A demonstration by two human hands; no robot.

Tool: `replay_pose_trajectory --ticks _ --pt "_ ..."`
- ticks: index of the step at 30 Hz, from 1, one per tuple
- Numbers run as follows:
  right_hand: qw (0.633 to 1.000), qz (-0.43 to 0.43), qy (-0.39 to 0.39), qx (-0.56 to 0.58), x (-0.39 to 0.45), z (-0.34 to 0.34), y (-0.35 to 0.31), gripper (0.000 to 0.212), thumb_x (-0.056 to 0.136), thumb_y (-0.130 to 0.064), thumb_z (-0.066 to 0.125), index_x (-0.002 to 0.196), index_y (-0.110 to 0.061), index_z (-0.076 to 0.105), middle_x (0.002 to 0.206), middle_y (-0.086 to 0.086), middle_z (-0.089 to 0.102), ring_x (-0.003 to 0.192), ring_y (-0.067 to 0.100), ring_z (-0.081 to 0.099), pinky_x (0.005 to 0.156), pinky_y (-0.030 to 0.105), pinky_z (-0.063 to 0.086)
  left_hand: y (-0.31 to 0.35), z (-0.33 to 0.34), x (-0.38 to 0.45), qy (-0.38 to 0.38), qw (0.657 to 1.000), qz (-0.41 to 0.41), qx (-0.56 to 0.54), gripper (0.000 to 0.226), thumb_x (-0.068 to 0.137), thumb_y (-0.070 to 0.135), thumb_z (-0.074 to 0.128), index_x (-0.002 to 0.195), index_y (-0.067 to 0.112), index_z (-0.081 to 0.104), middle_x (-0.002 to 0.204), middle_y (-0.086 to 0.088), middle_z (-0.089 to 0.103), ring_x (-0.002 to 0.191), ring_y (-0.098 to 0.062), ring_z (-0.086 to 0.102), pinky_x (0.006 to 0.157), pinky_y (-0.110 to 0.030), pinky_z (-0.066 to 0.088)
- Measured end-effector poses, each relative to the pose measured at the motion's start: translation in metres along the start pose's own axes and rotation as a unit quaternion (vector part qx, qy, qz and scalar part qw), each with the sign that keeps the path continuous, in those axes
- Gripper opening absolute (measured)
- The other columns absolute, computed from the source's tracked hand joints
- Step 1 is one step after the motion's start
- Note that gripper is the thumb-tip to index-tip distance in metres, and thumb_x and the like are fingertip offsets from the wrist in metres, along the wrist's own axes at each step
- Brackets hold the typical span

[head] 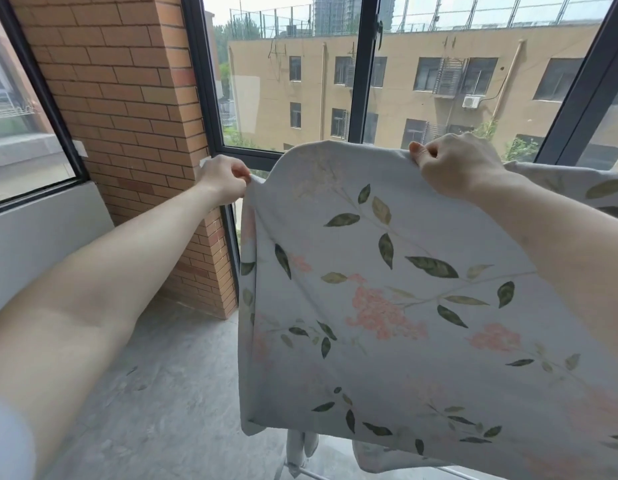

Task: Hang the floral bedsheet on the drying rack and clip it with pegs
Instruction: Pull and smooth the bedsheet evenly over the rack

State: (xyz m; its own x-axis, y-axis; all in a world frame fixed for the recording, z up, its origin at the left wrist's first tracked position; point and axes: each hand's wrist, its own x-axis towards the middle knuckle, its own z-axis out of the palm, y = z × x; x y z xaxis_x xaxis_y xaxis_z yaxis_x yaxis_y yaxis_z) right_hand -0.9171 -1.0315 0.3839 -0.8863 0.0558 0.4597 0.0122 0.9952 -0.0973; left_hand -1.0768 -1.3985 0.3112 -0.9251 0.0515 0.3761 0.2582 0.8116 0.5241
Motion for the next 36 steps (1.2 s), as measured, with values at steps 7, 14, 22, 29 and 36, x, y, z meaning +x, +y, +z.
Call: replay_pose_trajectory --ticks 7,14,22,29,36 --pt "1.000 0.004 -0.003 -0.002 -0.002 0.004 -0.006 0.066 0.108 -0.054 0.032 0.059 -0.016 0.051 0.062 0.009 0.058 0.060 0.025 0.052 0.063 0.037 0.035 0.030 0.011 0.005 -0.093 0.991 -0.071 -0.069 0.016 0.091 0.021 0.060 0.089 0.018 0.075 0.097 -0.006 0.077 0.085 -0.024 0.074 0.078 -0.037 0.064" --pt "0.997 0.067 0.020 0.023 0.000 0.000 0.006 0.065 0.107 -0.052 0.038 0.060 -0.011 0.058 0.061 0.008 0.060 0.062 0.028 0.056 0.055 0.033 0.029 0.050 0.009 0.001 -0.116 0.966 -0.073 -0.218 0.013 0.097 0.011 0.057 0.093 0.016 0.069 0.099 -0.012 0.072 0.084 -0.023 0.068 0.079 -0.039 0.064" --pt "0.991 0.107 0.019 0.077 0.013 0.004 -0.009 0.062 0.105 -0.050 0.046 0.054 -0.015 0.052 0.056 0.004 0.054 0.055 0.026 0.052 0.056 0.032 0.035 0.107 0.001 -0.011 -0.134 0.976 0.156 -0.070 0.045 0.104 0.055 0.037 0.112 0.021 0.066 0.100 -0.006 0.071 0.093 -0.028 0.066 0.084 -0.046 0.053" --pt "0.979 0.156 -0.075 0.110 0.013 -0.021 0.027 0.055 0.100 -0.061 0.052 0.081 -0.014 0.072 0.088 0.007 0.070 0.077 0.027 0.066 0.067 0.033 0.046 0.123 0.011 -0.012 -0.132 0.976 0.166 -0.041 0.062 0.099 0.070 0.030 0.073 0.016 0.045 0.070 -0.002 0.057 0.066 -0.026 0.054 0.063 -0.040 0.040" --pt "0.957 0.235 -0.141 0.094 0.027 -0.020 0.016 0.076 0.096 -0.067 0.053 0.147 -0.012 0.051 0.150 0.014 0.052 0.132 0.035 0.052 0.107 0.042 0.041 0.132 0.003 -0.005 -0.145 0.983 0.113 0.010 0.074 0.089 0.082 0.027 0.063 0.017 0.050 0.068 -0.002 0.061 0.061 -0.022 0.056 0.063 -0.036 0.042"
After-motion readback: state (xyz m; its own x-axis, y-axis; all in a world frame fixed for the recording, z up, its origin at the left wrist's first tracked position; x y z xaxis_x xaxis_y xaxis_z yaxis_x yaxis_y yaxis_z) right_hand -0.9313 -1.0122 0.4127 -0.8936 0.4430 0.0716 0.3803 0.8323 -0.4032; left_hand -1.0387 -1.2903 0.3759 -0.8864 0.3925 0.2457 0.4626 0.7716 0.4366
